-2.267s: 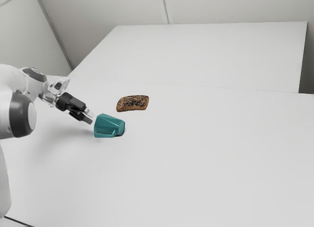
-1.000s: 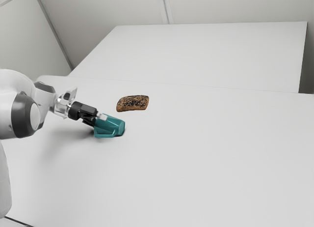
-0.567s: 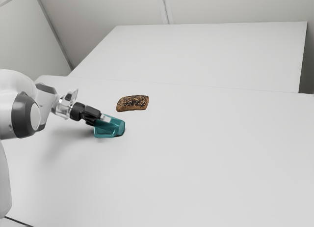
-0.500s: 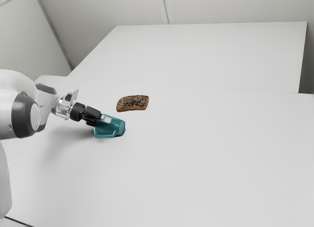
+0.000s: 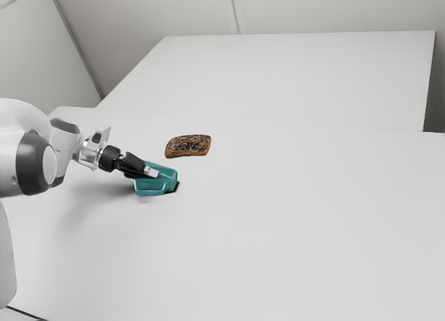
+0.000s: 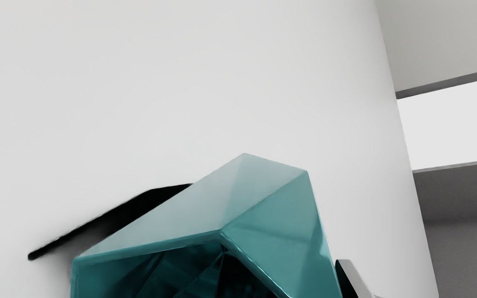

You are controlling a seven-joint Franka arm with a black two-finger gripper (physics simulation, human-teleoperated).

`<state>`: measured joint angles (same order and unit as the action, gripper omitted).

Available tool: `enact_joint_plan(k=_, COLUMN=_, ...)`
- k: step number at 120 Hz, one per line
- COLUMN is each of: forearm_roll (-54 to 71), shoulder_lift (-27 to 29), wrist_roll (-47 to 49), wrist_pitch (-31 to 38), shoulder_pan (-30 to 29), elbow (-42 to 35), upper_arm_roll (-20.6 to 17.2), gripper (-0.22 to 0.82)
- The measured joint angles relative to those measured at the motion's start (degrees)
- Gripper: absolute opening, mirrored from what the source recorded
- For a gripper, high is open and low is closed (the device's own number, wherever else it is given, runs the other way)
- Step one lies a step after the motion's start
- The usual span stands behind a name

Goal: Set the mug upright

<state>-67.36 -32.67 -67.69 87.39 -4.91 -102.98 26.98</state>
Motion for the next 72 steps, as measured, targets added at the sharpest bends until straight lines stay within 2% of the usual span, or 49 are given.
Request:
enact_joint_plan(k=44, forearm_roll=-0.1, shoulder_lift=0.7, wrist_roll=0.1, wrist_pitch=0.4, shoulder_pan=0.7, elbow=0.2, upper_arm_roll=-0.1, gripper=-0.16)
enact_joint_plan(k=72, forearm_roll=0.4, shoulder_lift=5.3, wrist_roll=0.5, wrist_pitch=0.4, shoulder_pan=2.2, elbow=0.1, upper_arm_roll=-0.1, gripper=-0.17)
